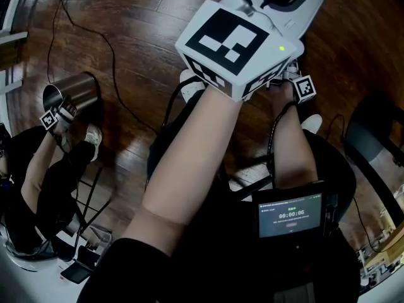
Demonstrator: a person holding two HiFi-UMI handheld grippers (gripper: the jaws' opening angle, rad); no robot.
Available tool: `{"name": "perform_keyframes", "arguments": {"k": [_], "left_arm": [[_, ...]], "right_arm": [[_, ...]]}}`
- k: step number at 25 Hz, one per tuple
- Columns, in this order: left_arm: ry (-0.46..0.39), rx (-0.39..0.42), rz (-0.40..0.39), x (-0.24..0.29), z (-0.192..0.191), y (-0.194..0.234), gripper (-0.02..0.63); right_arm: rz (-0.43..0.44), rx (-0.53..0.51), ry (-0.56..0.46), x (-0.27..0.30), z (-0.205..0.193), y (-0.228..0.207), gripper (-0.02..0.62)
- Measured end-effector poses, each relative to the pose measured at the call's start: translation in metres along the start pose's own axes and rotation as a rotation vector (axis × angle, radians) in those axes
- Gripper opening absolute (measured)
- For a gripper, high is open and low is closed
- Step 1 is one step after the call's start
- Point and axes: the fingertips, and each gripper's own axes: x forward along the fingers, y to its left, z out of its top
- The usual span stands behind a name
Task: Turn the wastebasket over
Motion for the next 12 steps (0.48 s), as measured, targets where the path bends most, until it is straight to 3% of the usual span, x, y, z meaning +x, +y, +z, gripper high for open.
{"name": "perform_keyframes", "arguments": {"k": [4, 8, 12], "left_arm": [[-0.001, -0.003, 0.007, -0.002, 0.001, 0.004, 0.003], [0.0, -0.007, 0.018, -0.005, 0.002, 0.01, 0.003], [-0.013, -0.02, 0.038, -0.009, 0.005, 0.018, 0.003]], "right_arm": [[0.013, 0.002, -0.007, 0.019, 0.001, 0.001, 0.175], [0.037, 0.026, -0.031, 0.038, 0.003, 0.006, 0.087], [0.008, 0.073, -0.101, 0.053, 0.019, 0.006, 0.026]]}}
